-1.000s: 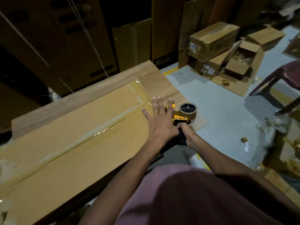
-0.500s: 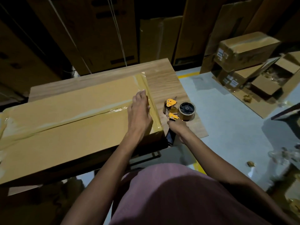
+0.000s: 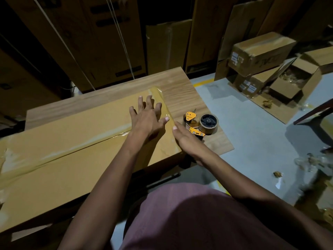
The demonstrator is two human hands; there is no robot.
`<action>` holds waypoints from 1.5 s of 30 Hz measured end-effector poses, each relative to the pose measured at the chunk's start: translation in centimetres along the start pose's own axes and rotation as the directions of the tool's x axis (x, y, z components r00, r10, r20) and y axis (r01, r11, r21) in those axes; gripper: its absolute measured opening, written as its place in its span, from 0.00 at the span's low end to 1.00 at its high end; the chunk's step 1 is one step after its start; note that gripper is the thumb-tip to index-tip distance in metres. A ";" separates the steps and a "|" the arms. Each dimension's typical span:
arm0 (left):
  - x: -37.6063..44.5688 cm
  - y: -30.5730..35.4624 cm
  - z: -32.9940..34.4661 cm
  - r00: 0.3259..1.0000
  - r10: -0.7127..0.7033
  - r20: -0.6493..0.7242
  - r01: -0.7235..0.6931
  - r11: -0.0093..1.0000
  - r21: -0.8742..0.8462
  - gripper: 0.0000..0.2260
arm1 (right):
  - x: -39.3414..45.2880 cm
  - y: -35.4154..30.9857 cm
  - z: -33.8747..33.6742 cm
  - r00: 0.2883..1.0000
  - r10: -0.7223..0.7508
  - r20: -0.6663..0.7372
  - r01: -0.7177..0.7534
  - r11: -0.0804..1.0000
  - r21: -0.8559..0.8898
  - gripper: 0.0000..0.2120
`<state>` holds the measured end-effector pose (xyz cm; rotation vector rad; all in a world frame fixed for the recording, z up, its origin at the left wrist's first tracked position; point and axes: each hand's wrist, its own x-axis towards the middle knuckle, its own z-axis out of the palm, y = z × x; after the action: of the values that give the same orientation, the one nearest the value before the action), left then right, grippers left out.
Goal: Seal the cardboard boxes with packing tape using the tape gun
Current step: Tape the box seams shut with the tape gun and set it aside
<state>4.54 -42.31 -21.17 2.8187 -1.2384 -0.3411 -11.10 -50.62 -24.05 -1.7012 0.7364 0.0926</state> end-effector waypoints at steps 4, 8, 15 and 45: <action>1.8 -0.7 -1.9 0.982 -0.028 0.185 0.027 1.000 0.008 0.40 | 2.6 -2.6 0.2 0.997 0.077 -0.031 -0.073 0.991 0.115 0.34; 3.4 -1.4 -2.8 0.960 -0.066 0.270 0.074 0.997 -0.018 0.51 | 4.8 -4.3 0.2 0.990 0.141 0.015 -0.142 0.982 0.127 0.34; 4.6 -2.6 -2.2 0.951 -0.046 0.306 0.081 0.992 -0.102 0.58 | 3.0 -0.8 0.4 0.989 0.143 -0.029 -0.141 0.987 0.080 0.48; 7.5 -0.8 -5.2 0.939 -0.146 0.312 0.103 0.983 0.150 0.49 | 14.7 -4.9 1.2 0.990 0.057 -0.131 -0.054 0.998 0.027 0.41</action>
<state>11.22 -47.51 -17.53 3.0540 -1.1703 -0.7840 3.55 -55.32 -26.64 -1.6761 0.8803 0.0100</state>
